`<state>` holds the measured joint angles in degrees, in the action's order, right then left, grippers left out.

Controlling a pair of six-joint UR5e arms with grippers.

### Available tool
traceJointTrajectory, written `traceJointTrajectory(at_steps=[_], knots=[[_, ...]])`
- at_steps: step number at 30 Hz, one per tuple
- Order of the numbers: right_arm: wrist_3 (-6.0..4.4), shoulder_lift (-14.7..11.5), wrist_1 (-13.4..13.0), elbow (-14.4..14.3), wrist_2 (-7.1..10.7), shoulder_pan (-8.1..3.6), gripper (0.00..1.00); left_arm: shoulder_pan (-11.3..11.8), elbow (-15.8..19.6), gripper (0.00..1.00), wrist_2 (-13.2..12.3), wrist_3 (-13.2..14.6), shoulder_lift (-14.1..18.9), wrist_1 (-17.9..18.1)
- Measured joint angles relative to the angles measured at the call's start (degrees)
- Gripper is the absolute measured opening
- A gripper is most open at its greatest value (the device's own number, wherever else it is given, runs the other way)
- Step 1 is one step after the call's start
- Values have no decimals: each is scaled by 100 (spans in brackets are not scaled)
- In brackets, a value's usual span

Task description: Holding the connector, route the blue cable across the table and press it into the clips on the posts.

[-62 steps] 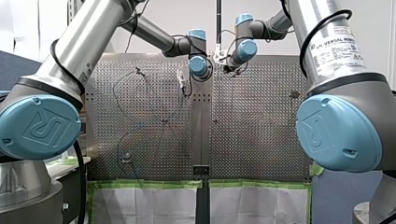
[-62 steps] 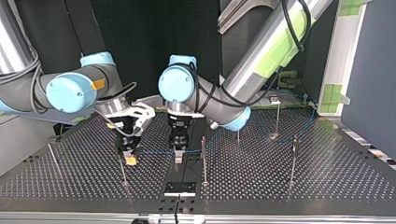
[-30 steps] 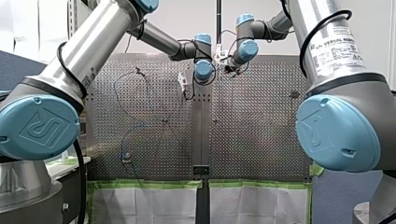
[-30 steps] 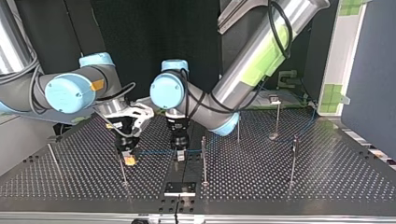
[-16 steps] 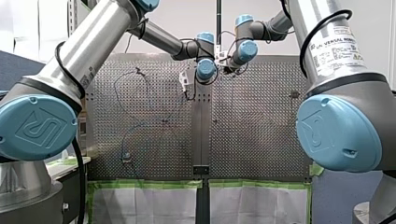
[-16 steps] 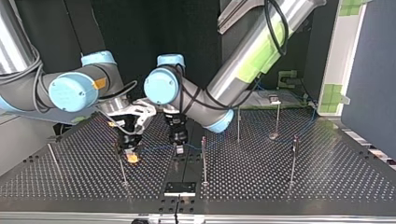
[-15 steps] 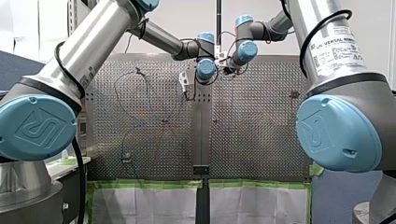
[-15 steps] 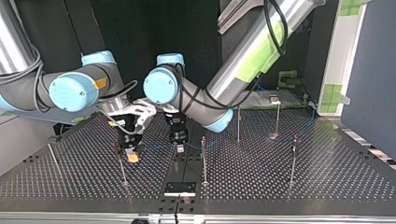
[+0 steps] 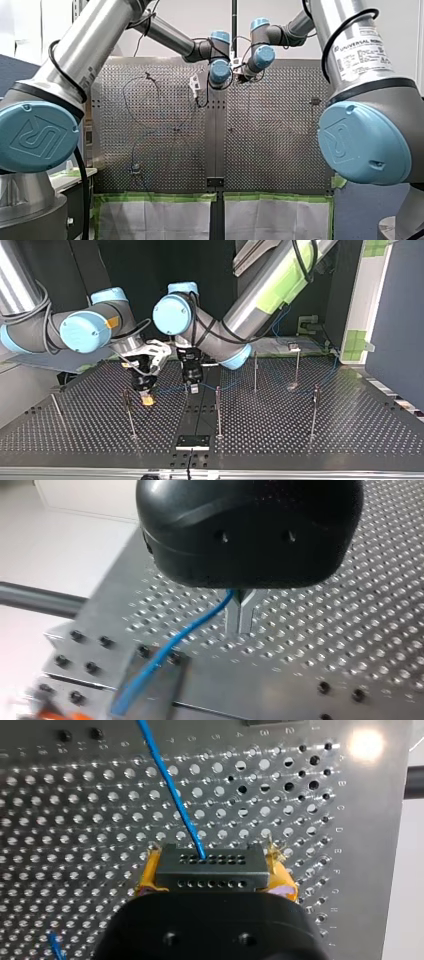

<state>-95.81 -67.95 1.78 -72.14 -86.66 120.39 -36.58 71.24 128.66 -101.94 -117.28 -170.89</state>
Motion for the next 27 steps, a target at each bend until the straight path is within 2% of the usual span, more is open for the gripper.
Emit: traceJointTrajectory(at_steps=[9, 19, 27], knots=[[0, -224, -7, -362, -16, 47, 0, -82, 466, 0, -18, -18, 388, 462], [9, -330, -25, -881, -78, -2, 0, -74, 982, 0, -107, -54, 419, 980], [84, -338, -45, -1301, -154, -48, 0, -62, 1353, 0, -245, -43, 416, 1350]])
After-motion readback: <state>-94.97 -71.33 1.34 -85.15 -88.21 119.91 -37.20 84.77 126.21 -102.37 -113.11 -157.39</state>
